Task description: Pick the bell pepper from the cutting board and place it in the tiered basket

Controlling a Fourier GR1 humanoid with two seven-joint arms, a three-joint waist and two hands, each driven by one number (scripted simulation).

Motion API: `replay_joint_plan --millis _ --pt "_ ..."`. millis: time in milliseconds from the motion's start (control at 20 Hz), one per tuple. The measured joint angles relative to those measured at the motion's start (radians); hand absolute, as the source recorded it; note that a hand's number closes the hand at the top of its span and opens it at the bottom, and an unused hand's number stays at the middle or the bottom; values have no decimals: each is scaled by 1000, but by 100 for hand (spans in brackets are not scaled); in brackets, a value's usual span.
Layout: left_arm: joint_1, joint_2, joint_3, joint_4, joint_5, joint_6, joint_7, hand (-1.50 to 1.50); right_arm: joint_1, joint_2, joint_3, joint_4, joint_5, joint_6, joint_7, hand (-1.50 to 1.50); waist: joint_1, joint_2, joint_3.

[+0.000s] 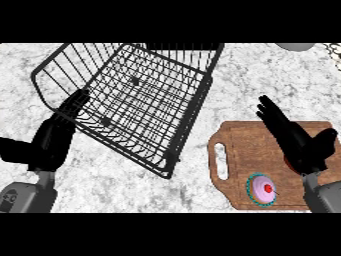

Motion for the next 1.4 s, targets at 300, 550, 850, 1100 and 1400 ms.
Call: replay_joint_plan --millis 300,550,850,1100,1400 --pt "55 16 -32 10 -91 -36 -79 0 -82 19 -24 5 53 -5 22 -150 14 -10 13" --pt "79 30 -49 10 -126 -48 -82 0 -88 62 -13 59 145 -70 -55 -150 16 -13 19" --pt "93 26 -53 8 -155 -46 -89 0 -97 32 -15 -14 227 -79 -127 -150 6 -18 22" --pt "118 32 -48 -5 -157 -47 -88 0 -120 -170 6 -127 358 -38 5 -150 -18 -25 19" --pt "121 34 -54 -14 -167 -43 -65 0 -172 -455 88 -220 526 145 213 -150 -28 -26 14"
